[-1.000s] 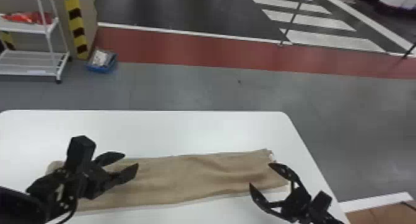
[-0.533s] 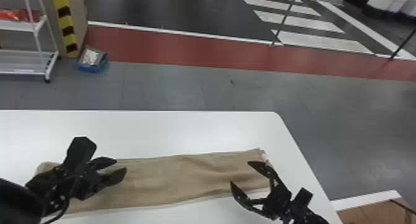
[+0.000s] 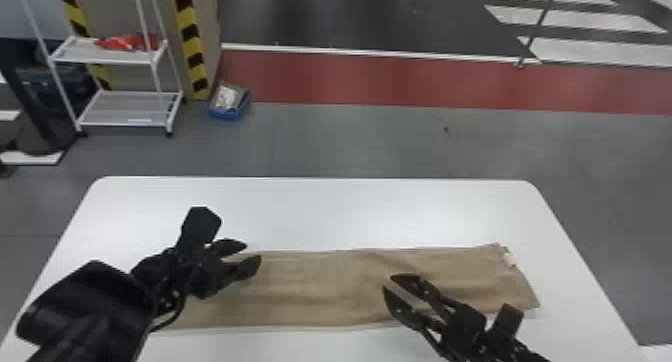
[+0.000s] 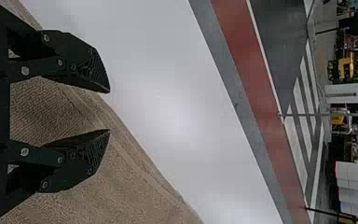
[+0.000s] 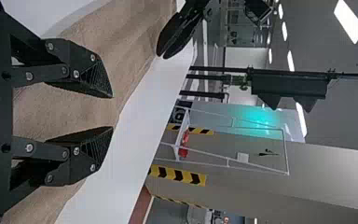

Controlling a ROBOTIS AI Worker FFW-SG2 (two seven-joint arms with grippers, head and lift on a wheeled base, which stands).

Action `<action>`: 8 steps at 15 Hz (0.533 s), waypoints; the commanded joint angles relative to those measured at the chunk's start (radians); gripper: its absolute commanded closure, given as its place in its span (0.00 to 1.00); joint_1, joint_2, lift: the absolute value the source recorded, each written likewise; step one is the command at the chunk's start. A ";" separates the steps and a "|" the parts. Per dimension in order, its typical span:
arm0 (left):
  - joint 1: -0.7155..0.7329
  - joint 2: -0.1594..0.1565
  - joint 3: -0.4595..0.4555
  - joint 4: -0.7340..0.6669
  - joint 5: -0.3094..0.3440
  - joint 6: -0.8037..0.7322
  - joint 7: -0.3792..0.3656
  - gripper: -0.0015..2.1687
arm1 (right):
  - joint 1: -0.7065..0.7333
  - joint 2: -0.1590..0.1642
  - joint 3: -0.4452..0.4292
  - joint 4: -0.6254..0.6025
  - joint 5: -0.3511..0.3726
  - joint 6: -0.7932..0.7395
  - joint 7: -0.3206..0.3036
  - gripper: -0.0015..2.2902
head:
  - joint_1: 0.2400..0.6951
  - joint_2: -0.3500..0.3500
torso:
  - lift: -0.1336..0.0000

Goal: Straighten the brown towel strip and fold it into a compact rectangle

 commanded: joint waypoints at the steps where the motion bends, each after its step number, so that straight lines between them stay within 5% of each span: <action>1: -0.005 0.002 -0.001 0.007 0.001 0.005 -0.006 0.32 | -0.024 0.031 0.045 0.047 0.004 -0.024 -0.012 0.85 | 1.00 0.40 | 1.00; 8: -0.003 0.002 -0.026 0.010 -0.027 0.017 -0.011 0.32 | -0.046 0.048 0.123 0.116 0.046 -0.040 -0.172 0.85 | 1.00 0.50 | 1.00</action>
